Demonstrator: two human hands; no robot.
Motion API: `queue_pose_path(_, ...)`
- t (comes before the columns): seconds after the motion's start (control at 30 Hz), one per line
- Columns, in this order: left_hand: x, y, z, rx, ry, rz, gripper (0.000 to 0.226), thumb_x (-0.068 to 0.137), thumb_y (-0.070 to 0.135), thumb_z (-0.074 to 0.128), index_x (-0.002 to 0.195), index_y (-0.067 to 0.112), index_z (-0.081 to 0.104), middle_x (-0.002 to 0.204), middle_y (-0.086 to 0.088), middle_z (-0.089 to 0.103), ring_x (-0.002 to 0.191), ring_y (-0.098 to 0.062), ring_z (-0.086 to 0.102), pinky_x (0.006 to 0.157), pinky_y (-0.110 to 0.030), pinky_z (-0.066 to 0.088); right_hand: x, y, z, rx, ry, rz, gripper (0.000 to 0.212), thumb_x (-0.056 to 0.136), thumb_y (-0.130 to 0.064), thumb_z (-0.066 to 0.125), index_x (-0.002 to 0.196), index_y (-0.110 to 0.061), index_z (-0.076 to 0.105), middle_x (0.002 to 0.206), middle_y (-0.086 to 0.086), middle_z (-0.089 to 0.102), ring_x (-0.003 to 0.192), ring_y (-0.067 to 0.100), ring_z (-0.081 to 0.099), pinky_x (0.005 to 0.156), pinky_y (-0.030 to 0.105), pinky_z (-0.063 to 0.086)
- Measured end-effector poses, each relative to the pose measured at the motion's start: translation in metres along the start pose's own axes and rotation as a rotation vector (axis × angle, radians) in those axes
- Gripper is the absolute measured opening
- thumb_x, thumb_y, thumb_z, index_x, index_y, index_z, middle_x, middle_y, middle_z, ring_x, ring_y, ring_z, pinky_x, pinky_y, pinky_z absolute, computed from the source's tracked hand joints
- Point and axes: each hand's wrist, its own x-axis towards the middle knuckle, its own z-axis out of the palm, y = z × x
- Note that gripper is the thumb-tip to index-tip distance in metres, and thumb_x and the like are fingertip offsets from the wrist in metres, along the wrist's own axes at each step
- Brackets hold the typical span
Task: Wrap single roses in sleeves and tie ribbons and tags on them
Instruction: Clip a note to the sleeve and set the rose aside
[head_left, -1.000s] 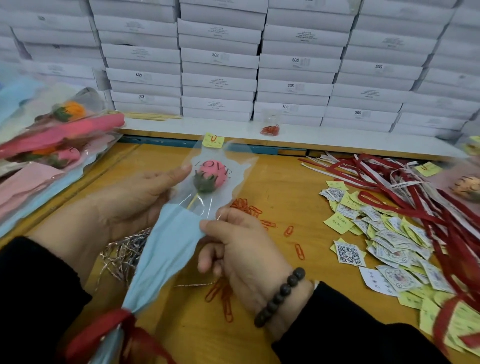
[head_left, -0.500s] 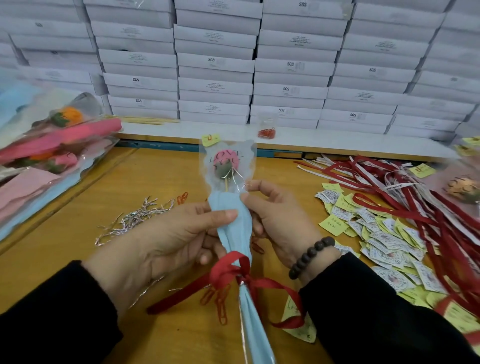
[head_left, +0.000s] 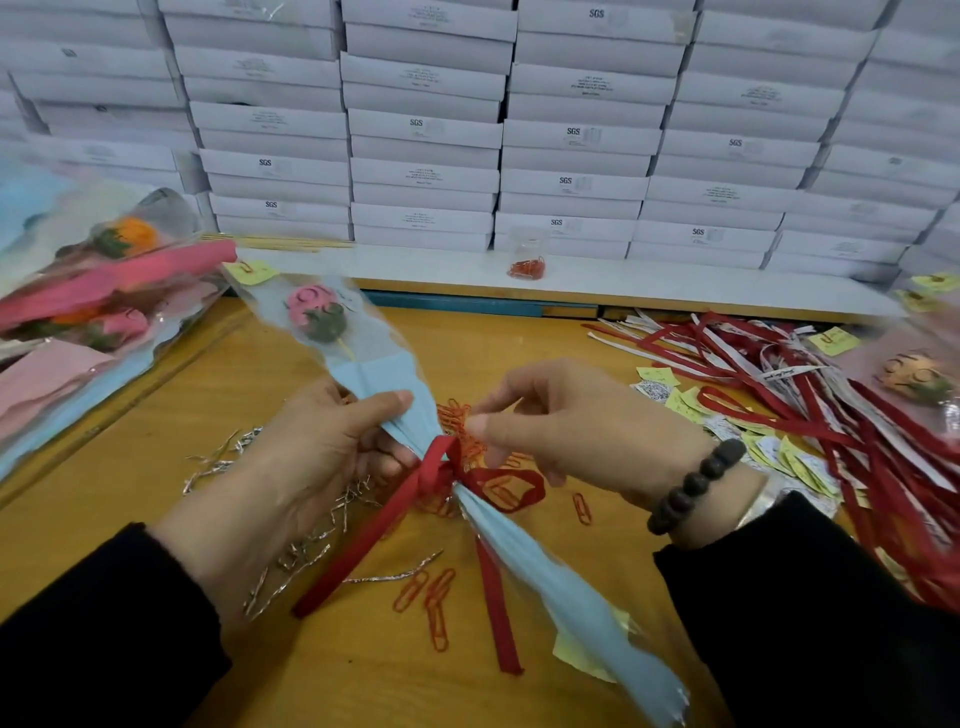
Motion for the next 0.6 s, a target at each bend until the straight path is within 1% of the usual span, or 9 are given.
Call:
queue_pose_path(0.07, 0.001, -0.001, 0.000, -0.015, 0.041, 0.035, 0.018, 0.086, 0.004, 0.057, 0.100, -0.006, 0.055, 0.054, -0.010, 0.065, 0.037, -0.011, 0.056, 0.034, -0.015, 0.043, -0.003, -0.006, 0.002, -0.142, 0.001, -0.037, 0.030, 0.082, -0.043, 0.065, 0.102, -0.021, 0.064, 0.083, -0.006, 0.065, 0.051, -0.001, 0.048, 0.048, 0.014, 0.039)
queue_pose_path(0.13, 0.002, -0.001, -0.001, -0.040, 0.074, 0.067, 0.019, 0.086, 0.004, 0.057, 0.102, -0.006, 0.054, 0.055, -0.009, 0.066, 0.038, -0.011, 0.057, 0.035, -0.015, 0.045, -0.005, -0.010, 0.009, -0.295, 0.040, -0.067, 0.036, 0.080, -0.044, 0.067, 0.109, -0.023, 0.062, 0.097, -0.006, 0.062, 0.073, 0.006, 0.055, 0.059, 0.020, 0.044)
queue_pose_path(0.17, 0.003, -0.002, 0.000, -0.047, 0.088, 0.079, 0.018, 0.087, 0.004, 0.057, 0.102, -0.006, 0.054, 0.056, -0.009, 0.067, 0.039, -0.011, 0.057, 0.036, -0.015, 0.045, -0.006, -0.013, 0.014, -0.366, 0.062, -0.084, 0.036, 0.080, -0.043, 0.066, 0.110, -0.023, 0.061, 0.098, -0.005, 0.061, 0.082, 0.011, 0.056, 0.066, 0.025, 0.046)
queue_pose_path(0.2, 0.003, -0.002, 0.000, -0.052, 0.096, 0.086, 0.017, 0.087, 0.004, 0.056, 0.102, -0.005, 0.055, 0.057, -0.008, 0.067, 0.040, -0.011, 0.058, 0.037, -0.016, 0.045, -0.006, -0.015, 0.019, -0.419, 0.079, -0.100, 0.034, 0.082, -0.040, 0.065, 0.110, -0.021, 0.060, 0.097, -0.004, 0.061, 0.086, 0.014, 0.057, 0.070, 0.029, 0.048)
queue_pose_path(0.27, 0.003, -0.003, 0.001, -0.072, 0.102, 0.085, 0.014, 0.088, 0.004, 0.055, 0.100, -0.003, 0.055, 0.056, -0.005, 0.067, 0.040, -0.009, 0.057, 0.037, -0.015, 0.045, -0.006, -0.018, 0.027, -0.469, 0.143, -0.131, 0.024, 0.087, -0.033, 0.060, 0.107, -0.019, 0.060, 0.093, -0.002, 0.061, 0.086, 0.018, 0.058, 0.070, 0.031, 0.049)
queue_pose_path(0.33, 0.003, -0.003, 0.003, -0.093, 0.099, 0.070, 0.009, 0.089, 0.004, 0.055, 0.096, -0.001, 0.055, 0.053, -0.002, 0.065, 0.039, -0.007, 0.056, 0.037, -0.015, 0.044, -0.004, -0.016, 0.031, -0.494, 0.222, -0.151, 0.018, 0.090, -0.029, 0.054, 0.104, -0.019, 0.059, 0.090, -0.002, 0.061, 0.085, 0.019, 0.059, 0.066, 0.030, 0.047)
queue_pose_path(0.47, 0.003, -0.004, 0.006, -0.118, 0.070, 0.068, 0.008, 0.088, 0.004, 0.055, 0.096, 0.001, 0.056, 0.057, -0.003, 0.068, 0.042, -0.009, 0.059, 0.039, -0.015, 0.046, -0.001, -0.013, 0.035, -0.487, 0.224, -0.135, 0.018, 0.089, -0.038, 0.054, 0.094, -0.022, 0.059, 0.079, -0.006, 0.055, 0.075, 0.016, 0.055, 0.051, 0.024, 0.036)
queue_pose_path(0.53, 0.003, -0.004, 0.007, -0.134, 0.047, 0.079, 0.013, 0.089, 0.011, 0.055, 0.098, 0.001, 0.056, 0.059, -0.004, 0.068, 0.043, -0.009, 0.060, 0.040, -0.016, 0.047, 0.001, -0.010, 0.037, -0.493, 0.247, -0.139, 0.011, 0.090, -0.031, 0.053, 0.090, -0.021, 0.058, 0.074, -0.006, 0.053, 0.072, 0.018, 0.054, 0.048, 0.024, 0.034)
queue_pose_path(0.6, 0.003, -0.003, 0.009, -0.160, 0.021, 0.079, 0.025, 0.092, 0.027, 0.048, 0.097, 0.004, 0.056, 0.058, -0.005, 0.067, 0.044, -0.010, 0.060, 0.041, -0.017, 0.047, 0.004, -0.008, 0.037, -0.495, 0.281, -0.134, 0.010, 0.091, -0.024, 0.051, 0.089, -0.018, 0.059, 0.074, -0.004, 0.055, 0.072, 0.019, 0.056, 0.051, 0.028, 0.040)
